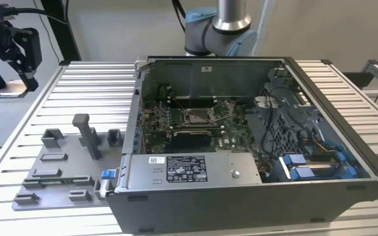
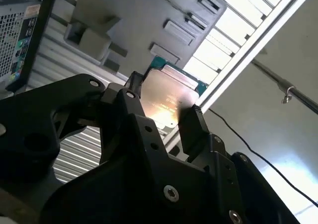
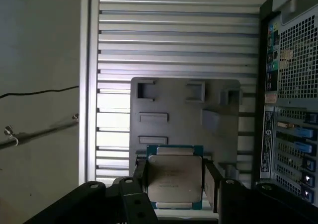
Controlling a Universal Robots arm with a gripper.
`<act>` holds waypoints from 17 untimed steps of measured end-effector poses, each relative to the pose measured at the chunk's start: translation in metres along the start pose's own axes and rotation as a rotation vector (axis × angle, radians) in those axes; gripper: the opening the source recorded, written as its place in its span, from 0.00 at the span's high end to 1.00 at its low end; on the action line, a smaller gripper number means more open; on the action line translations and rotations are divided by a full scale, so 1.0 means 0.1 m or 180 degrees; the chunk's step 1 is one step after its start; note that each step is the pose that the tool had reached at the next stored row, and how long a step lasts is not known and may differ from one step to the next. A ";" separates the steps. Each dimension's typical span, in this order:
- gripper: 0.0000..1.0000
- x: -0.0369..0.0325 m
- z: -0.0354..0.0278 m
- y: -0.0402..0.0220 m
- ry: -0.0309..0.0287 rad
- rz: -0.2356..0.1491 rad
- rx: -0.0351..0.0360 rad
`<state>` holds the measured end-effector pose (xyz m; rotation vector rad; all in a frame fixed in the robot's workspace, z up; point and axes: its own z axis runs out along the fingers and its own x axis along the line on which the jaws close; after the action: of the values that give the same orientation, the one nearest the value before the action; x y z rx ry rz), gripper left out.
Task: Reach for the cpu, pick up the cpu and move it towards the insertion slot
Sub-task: 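Pick up the cpu and move it towards the insertion slot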
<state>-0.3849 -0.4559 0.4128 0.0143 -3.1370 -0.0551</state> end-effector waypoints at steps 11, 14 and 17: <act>1.00 -0.488 0.002 -0.005 0.0000 -0.0007 0.0000; 1.00 -0.627 0.002 -0.006 -0.0002 -0.0006 0.0000; 1.00 -0.764 0.002 -0.007 -0.0002 -0.0007 -0.0001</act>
<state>-0.3085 -0.4559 0.4123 0.0176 -3.1377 -0.0555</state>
